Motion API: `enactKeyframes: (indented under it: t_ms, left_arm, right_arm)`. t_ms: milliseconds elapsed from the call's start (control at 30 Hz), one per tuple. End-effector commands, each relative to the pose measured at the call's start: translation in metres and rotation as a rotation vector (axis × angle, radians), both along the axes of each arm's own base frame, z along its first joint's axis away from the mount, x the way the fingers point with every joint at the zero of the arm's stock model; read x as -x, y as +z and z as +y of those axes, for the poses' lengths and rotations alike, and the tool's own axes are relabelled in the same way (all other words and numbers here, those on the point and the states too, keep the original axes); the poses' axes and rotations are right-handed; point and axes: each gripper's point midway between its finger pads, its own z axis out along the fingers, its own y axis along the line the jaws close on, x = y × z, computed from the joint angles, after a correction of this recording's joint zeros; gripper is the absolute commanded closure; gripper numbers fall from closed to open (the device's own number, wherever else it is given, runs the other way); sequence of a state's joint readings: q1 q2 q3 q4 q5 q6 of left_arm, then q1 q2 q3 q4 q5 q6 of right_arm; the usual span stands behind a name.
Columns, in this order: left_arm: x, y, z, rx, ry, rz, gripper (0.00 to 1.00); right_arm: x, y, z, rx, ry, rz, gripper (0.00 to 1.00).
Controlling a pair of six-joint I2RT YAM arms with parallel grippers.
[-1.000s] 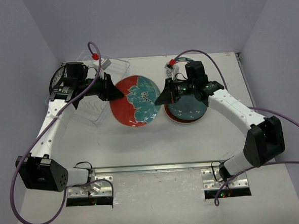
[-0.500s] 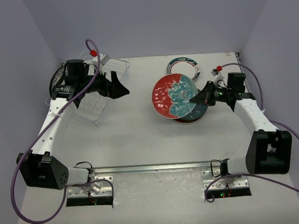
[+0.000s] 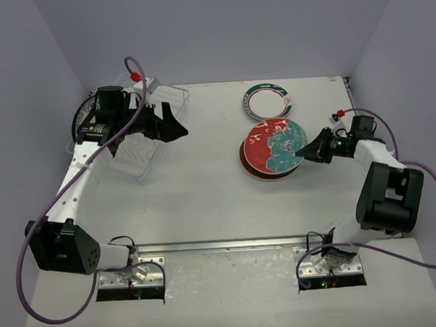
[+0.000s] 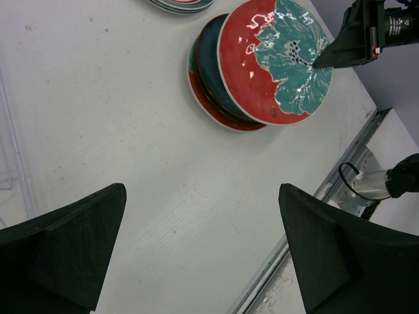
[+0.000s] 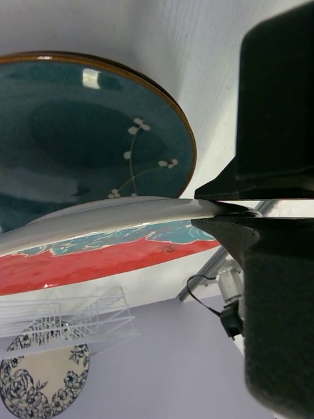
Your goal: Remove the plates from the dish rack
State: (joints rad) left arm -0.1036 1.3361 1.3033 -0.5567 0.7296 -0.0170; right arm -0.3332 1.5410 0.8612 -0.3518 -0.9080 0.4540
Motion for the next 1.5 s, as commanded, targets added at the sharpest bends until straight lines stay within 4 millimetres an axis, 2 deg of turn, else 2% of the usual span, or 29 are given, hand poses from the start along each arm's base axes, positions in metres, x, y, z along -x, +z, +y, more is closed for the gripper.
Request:
enactKeyframes:
  t_ms: [0,333,367,400,500,567,633,700,733,800,900,933,1000,1100,1167,1300,1367,1467]
  left_arm:
    - [-0.008,0.007,0.006,-0.022,0.051,-0.047,0.00]
    - [-0.016,0.017,0.032,0.010,0.138,-0.064,0.00]
    - [-0.017,0.018,0.036,0.013,0.147,-0.063,0.00]
    - [-0.017,0.019,0.035,0.016,0.143,-0.065,0.00]
    - [-0.016,0.025,0.036,0.032,0.142,-0.073,0.00]
    - [-0.016,0.027,0.035,0.045,0.138,-0.076,0.00]
    - [-0.015,0.027,0.034,0.049,0.135,-0.075,0.00]
    - [-0.019,0.032,0.045,0.042,0.166,-0.085,0.00]
    - [-0.019,0.033,0.047,0.036,0.173,-0.089,0.00]
    - [-0.021,0.037,0.056,0.005,0.219,-0.105,0.00]
    - [-0.032,0.039,0.082,-0.082,0.371,-0.128,0.00]
    - [-0.034,0.039,0.088,-0.095,0.399,-0.125,0.00]
    - [-0.042,0.042,0.120,-0.170,0.552,-0.126,0.00]
    - [-0.045,0.046,0.143,-0.213,0.647,-0.124,0.00]
    - [-0.048,0.052,0.166,-0.262,0.732,-0.131,0.00]
    - [-0.048,0.062,0.191,-0.345,0.783,-0.160,0.00]
    - [-0.045,0.065,0.202,-0.426,0.768,-0.162,0.01]
    - [-0.043,0.048,0.218,-0.557,0.681,-0.110,0.22]
  right_arm:
    - [-0.026,0.042,0.003,-0.088,0.073,-0.131,1.00]
    - [-0.032,0.009,-0.005,-0.051,0.029,-0.024,0.98]
    - [-0.033,0.008,-0.006,-0.044,0.030,-0.017,0.87]
    - [-0.033,0.007,-0.006,-0.039,0.033,-0.011,0.85]
    - [-0.034,0.004,0.000,0.001,0.079,0.019,0.59]
    - [-0.036,-0.002,-0.002,0.092,0.085,0.033,0.43]
    - [-0.036,-0.001,0.003,0.146,0.112,0.029,0.30]
    - [-0.039,-0.007,0.000,0.328,0.134,0.040,0.19]
    - [-0.040,-0.007,-0.001,0.378,0.137,0.036,0.15]
    - [-0.042,-0.008,-0.003,0.486,0.149,0.028,0.02]
    - [-0.046,-0.008,-0.018,0.640,0.125,0.028,0.01]
    - [-0.046,-0.008,-0.019,0.651,0.124,0.031,0.01]
    - [-0.046,-0.007,-0.027,0.701,0.109,0.052,0.01]
    - [-0.044,-0.006,-0.033,0.745,0.100,0.056,0.01]
    - [-0.044,-0.005,-0.037,0.786,0.089,0.048,0.01]
    - [-0.045,0.002,-0.037,0.812,0.076,0.010,0.01]
    - [-0.045,0.010,-0.029,0.789,0.093,-0.039,0.01]
    - [-0.045,0.024,-0.011,0.802,0.144,-0.150,0.01]
